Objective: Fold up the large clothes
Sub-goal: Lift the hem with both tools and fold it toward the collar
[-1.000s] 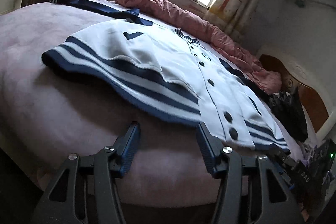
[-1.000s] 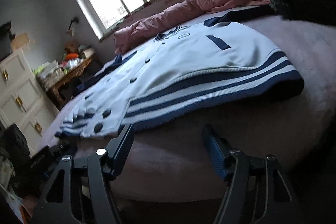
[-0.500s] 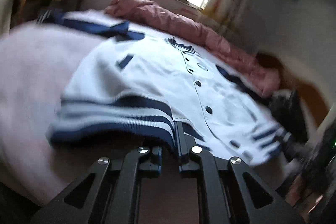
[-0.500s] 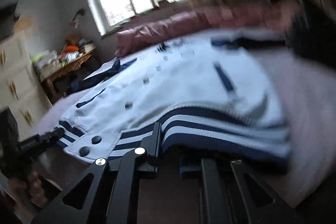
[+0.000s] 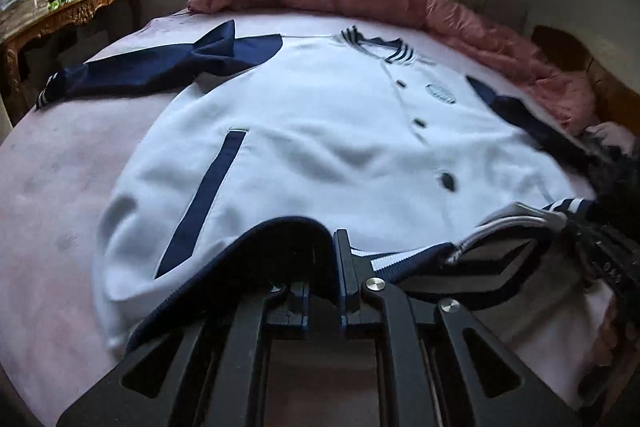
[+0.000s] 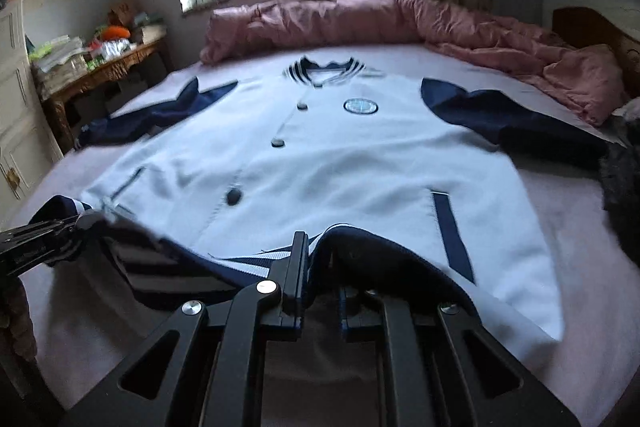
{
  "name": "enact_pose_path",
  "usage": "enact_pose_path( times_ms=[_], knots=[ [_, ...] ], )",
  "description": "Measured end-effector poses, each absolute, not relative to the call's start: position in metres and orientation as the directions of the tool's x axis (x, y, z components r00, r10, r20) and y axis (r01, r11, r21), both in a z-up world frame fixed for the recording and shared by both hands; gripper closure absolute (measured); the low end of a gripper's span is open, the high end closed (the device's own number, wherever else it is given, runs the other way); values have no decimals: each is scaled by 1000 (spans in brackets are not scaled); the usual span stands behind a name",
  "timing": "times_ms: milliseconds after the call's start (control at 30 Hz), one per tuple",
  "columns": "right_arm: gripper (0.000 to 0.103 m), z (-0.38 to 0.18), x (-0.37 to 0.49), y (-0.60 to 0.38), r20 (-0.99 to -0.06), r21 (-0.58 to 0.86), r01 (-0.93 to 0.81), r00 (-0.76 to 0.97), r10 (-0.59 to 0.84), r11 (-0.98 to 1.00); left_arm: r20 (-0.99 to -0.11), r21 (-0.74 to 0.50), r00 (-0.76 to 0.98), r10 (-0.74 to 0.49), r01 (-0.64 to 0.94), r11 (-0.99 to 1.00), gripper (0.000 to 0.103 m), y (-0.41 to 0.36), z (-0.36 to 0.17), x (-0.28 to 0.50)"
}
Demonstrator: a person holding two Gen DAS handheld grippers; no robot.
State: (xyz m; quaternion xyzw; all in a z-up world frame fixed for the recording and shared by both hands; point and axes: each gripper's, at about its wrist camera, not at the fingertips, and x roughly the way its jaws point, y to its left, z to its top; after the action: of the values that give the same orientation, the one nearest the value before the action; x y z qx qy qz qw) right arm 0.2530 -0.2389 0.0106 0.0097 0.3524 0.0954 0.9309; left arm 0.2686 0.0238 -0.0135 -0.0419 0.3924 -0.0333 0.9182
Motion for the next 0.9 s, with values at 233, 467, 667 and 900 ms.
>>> enact_pose_path(
  times_ms=[233,467,667,900],
  knots=[
    [89,-4,282,-256,-668,228,-183,685,290,956,-722,-52,687,-88,73,996,93,16,-26,291],
    [73,15,251,-266,-629,196,-290,696,347,937,-631,28,765,-130,189,982,71,9,8,252],
    [2,40,230,-278,-544,247,-280,752,372,928,-630,-150,732,-260,214,965,6,30,25,229],
    [2,55,216,-295,-534,103,-157,824,188,982,-491,139,864,-113,206,969,0,15,44,190]
  ],
)
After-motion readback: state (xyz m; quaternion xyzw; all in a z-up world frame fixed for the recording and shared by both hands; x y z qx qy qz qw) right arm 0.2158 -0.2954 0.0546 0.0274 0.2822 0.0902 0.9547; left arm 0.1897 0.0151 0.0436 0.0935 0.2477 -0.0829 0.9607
